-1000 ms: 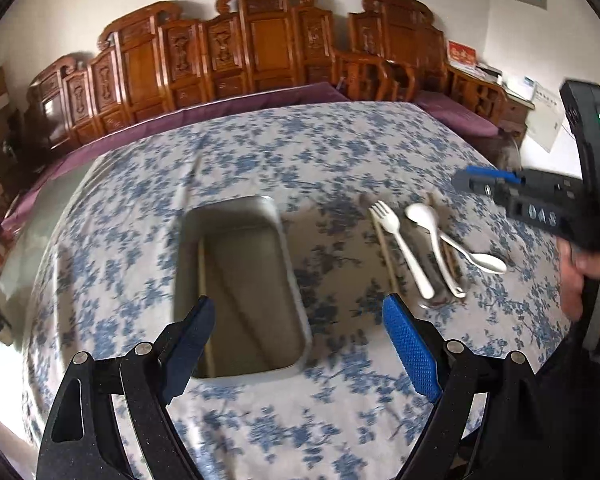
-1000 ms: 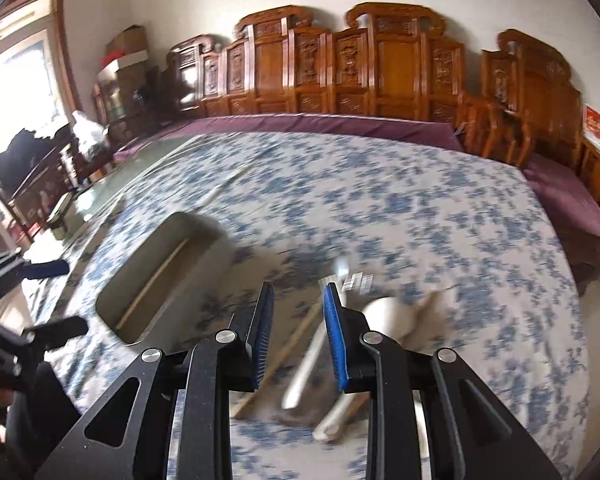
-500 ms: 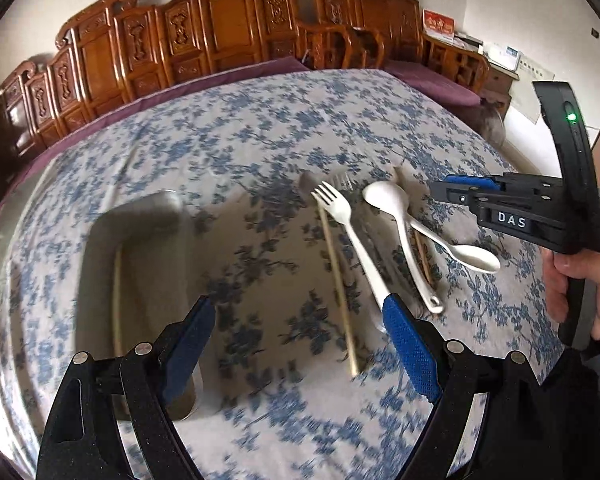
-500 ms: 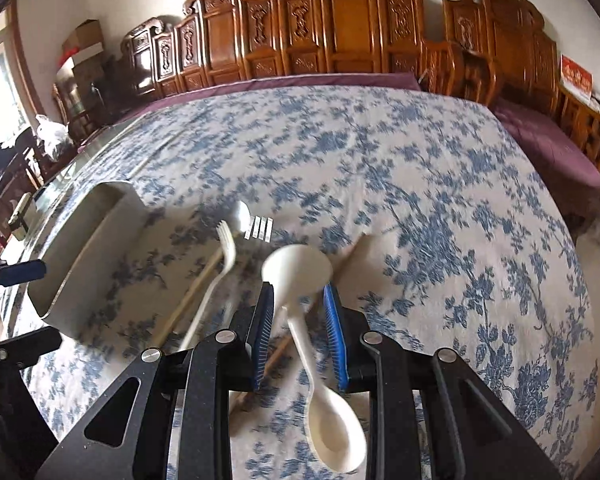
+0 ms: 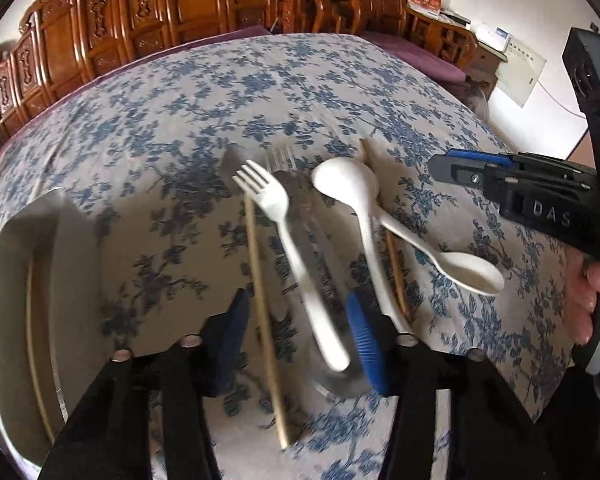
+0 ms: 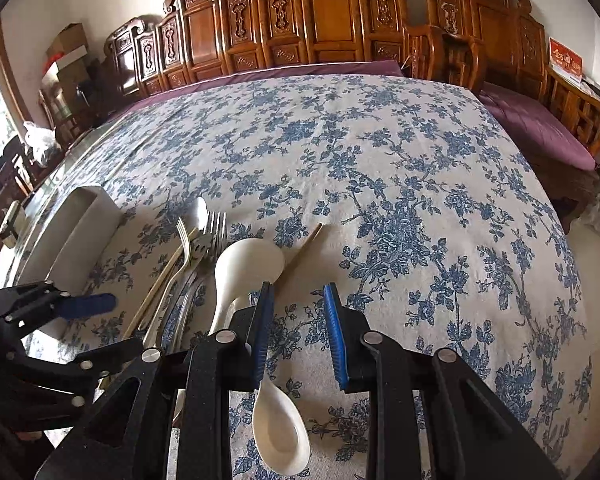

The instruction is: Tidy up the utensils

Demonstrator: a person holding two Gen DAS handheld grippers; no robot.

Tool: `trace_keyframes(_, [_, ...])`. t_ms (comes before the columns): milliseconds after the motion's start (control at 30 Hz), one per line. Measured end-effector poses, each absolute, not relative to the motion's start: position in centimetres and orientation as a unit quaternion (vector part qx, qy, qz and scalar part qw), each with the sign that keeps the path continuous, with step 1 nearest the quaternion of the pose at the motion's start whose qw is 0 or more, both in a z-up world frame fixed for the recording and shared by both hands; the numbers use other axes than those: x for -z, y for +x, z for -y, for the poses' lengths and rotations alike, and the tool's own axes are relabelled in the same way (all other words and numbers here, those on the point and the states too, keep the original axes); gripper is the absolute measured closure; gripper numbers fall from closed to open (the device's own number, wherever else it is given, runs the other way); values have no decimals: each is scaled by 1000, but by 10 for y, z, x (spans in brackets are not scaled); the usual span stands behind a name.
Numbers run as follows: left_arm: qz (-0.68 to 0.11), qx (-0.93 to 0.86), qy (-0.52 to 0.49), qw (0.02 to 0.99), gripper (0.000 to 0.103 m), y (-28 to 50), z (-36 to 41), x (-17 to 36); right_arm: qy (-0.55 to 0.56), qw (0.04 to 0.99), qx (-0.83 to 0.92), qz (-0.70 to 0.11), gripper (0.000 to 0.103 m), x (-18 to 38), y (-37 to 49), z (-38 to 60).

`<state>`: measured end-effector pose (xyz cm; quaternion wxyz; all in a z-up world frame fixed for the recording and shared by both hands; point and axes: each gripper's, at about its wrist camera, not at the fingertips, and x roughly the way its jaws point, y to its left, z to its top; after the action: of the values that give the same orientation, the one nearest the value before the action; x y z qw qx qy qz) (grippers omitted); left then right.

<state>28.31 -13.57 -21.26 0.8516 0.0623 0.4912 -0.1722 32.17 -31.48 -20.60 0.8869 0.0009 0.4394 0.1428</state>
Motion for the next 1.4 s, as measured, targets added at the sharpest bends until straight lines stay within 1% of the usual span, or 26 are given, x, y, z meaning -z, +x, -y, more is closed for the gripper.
trace_keyframes(33, [-493,172,62,850,64,286,138,215,-1,886,-144,-440,75,206,322,313])
trace_keyframes(100, [-495,170,61,850,67,290,141,218,-4,886,-149,-440,75,207,322,310])
trace_keyframes(133, [-496,169,61,849,72,292,142,220,-6,885,-150,-440,75,207,322,308])
trace_keyframes(167, [-498,168,61,849,80,293,142,221,-7,885,-152,-440,75,207,322,306])
trace_keyframes(200, [-499,167,62,848,82,295,142,222,-8,885,-153,-440,75,207,322,305])
trace_keyframes(400, [-499,165,55,849,84,298,138,223,-7,884,-156,-441,75,208,323,301])
trace_keyframes(467, [-498,165,58,849,93,296,138,223,-7,884,-155,-442,75,208,323,301])
trace_keyframes(733, [-499,158,49,851,94,295,131,224,-9,883,-157,-443,75,210,323,298])
trace_keyframes(767, [-500,156,50,850,97,296,130,225,-9,882,-158,-444,75,210,324,297])
trace_keyframes(867, [-498,155,48,852,100,297,127,223,-8,880,-161,-447,75,213,324,294])
trace_keyframes(1400, [-449,186,50,872,100,273,113,186,9,872,-187,-453,75,222,329,277])
